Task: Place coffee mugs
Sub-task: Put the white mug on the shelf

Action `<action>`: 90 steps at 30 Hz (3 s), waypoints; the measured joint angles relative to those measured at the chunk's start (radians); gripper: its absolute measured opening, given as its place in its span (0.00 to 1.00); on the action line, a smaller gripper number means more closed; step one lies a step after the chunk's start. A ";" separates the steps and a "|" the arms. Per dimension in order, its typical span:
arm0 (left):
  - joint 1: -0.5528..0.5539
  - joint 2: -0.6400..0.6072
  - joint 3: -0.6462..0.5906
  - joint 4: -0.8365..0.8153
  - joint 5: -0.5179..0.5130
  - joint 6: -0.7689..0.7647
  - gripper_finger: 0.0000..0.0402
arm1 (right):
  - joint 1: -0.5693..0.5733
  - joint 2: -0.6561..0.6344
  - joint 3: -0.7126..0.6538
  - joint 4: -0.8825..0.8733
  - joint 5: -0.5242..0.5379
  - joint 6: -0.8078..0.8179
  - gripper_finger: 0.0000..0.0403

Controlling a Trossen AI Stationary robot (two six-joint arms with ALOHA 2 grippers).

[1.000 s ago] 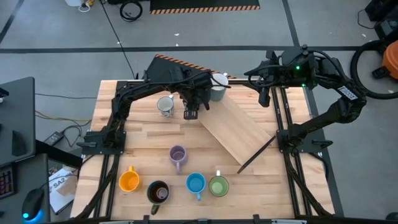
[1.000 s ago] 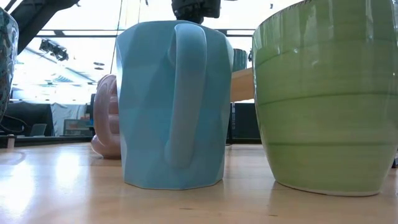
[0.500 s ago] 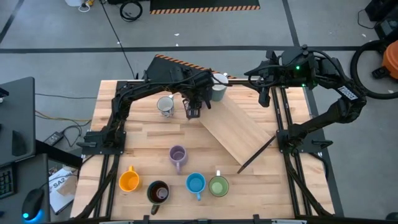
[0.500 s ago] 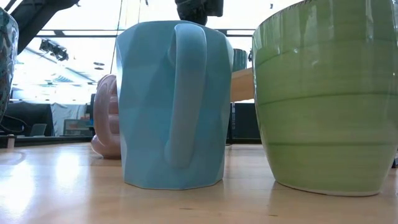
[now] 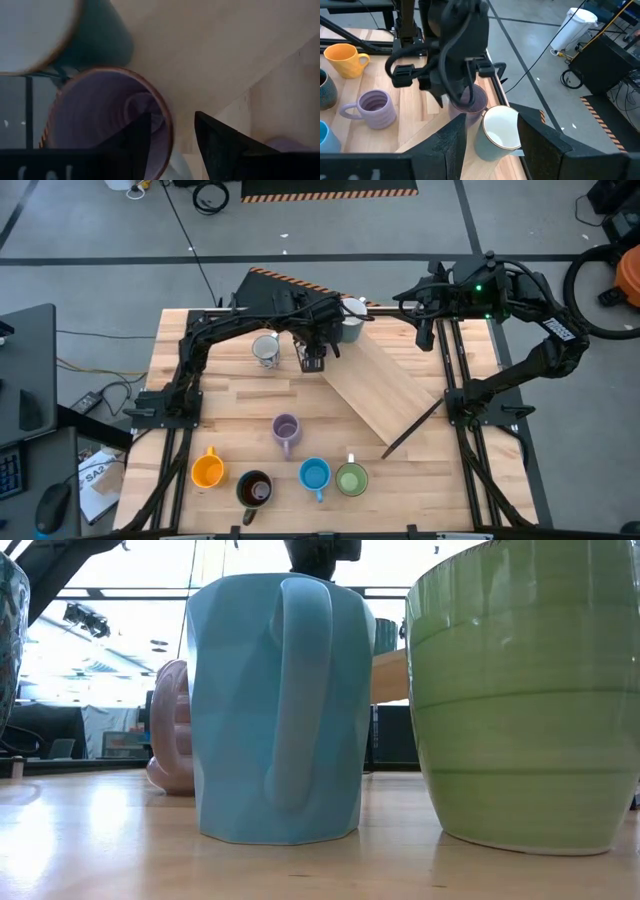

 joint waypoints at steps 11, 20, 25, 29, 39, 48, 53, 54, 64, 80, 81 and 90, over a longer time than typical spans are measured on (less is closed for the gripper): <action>0.015 -0.115 0.001 -0.005 -0.003 -0.044 0.45 | 0.000 0.000 0.000 0.000 0.000 0.003 0.45; 0.083 -0.141 0.000 -0.130 0.008 -0.045 0.39 | 0.000 0.001 0.000 0.000 0.000 0.030 0.45; 0.123 -0.141 0.000 -0.133 0.041 -0.036 0.36 | 0.001 0.001 0.000 -0.001 0.000 0.040 0.45; 0.146 -0.140 0.000 -0.145 0.043 -0.021 0.35 | 0.001 0.001 0.000 -0.001 0.000 0.049 0.45; 0.171 -0.140 0.000 -0.210 0.043 -0.012 0.35 | 0.001 0.001 0.000 -0.002 0.001 0.057 0.45; 0.178 -0.265 -0.321 -0.121 0.072 -0.013 0.35 | 0.005 0.001 0.000 -0.001 0.001 0.068 0.45; 0.178 -0.465 -0.681 0.103 0.071 -0.069 0.35 | 0.005 0.001 0.000 0.002 0.002 0.067 0.45; 0.176 -0.501 -0.743 0.149 0.071 -0.074 0.35 | 0.005 0.001 0.000 0.005 0.002 0.062 0.45; 0.163 -0.611 -1.084 0.267 0.041 -0.045 0.35 | 0.005 0.001 0.000 0.033 -0.005 0.049 0.45; 0.170 -0.602 -1.245 0.478 -0.083 0.352 0.35 | 0.005 0.001 -0.050 0.066 -0.001 0.143 0.45; 0.171 -0.602 -1.254 0.488 -0.080 0.356 0.35 | 0.005 0.001 -0.059 0.065 -0.001 0.148 0.45; 0.171 -0.601 -1.346 0.587 -0.078 0.349 0.35 | 0.005 0.002 -0.117 0.073 -0.006 0.162 0.45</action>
